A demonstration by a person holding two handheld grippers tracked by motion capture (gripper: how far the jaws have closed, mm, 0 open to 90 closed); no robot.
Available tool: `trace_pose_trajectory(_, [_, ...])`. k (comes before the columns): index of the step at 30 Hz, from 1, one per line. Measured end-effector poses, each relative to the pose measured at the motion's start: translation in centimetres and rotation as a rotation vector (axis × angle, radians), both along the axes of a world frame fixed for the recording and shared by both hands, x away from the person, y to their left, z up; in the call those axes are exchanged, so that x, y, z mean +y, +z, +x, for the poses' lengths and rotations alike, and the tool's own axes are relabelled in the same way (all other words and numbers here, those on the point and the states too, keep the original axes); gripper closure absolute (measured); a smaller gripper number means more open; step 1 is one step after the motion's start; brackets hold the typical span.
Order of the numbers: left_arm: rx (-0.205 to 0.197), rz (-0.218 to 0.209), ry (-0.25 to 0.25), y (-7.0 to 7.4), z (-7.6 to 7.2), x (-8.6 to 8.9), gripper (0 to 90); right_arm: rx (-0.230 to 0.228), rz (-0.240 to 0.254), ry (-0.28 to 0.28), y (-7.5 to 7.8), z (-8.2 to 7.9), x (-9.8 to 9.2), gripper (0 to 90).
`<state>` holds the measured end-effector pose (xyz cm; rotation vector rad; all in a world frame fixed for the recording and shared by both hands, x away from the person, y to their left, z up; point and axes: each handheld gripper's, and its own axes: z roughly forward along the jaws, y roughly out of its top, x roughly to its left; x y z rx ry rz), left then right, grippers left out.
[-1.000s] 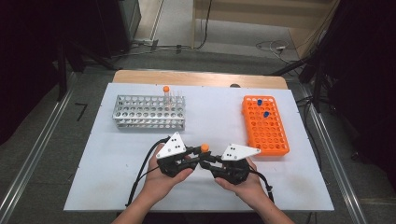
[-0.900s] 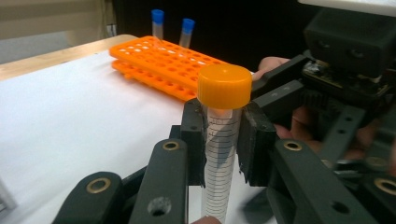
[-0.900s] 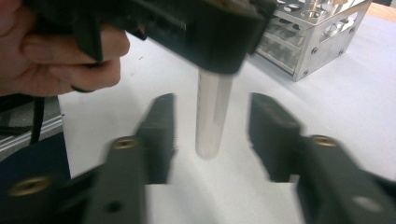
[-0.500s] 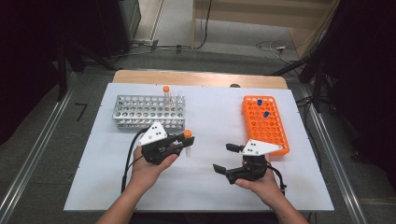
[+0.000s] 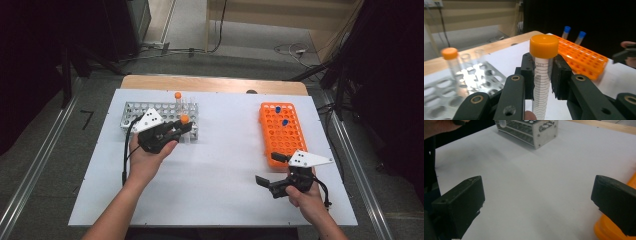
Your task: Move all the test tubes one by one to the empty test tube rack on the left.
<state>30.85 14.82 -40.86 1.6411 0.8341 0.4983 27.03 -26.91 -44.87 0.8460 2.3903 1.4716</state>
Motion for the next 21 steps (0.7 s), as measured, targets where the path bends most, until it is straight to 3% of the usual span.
trace_pose_trajectory(7, [-0.007,0.000,0.063,0.7,2.1,1.4,75.1,-0.004,-0.010,-0.051,-0.7,0.0,-2.5,0.0])
trace_pose_trajectory(10, [-0.013,0.020,0.088,0.8,3.0,1.7,75.1,-0.003,-0.007,-0.073,-1.0,0.4,-3.4,0.0])
trace_pose_trajectory(21, [0.004,-0.012,0.182,1.0,6.0,3.3,75.2,0.006,-0.004,-0.117,-1.4,1.2,-4.6,0.0])
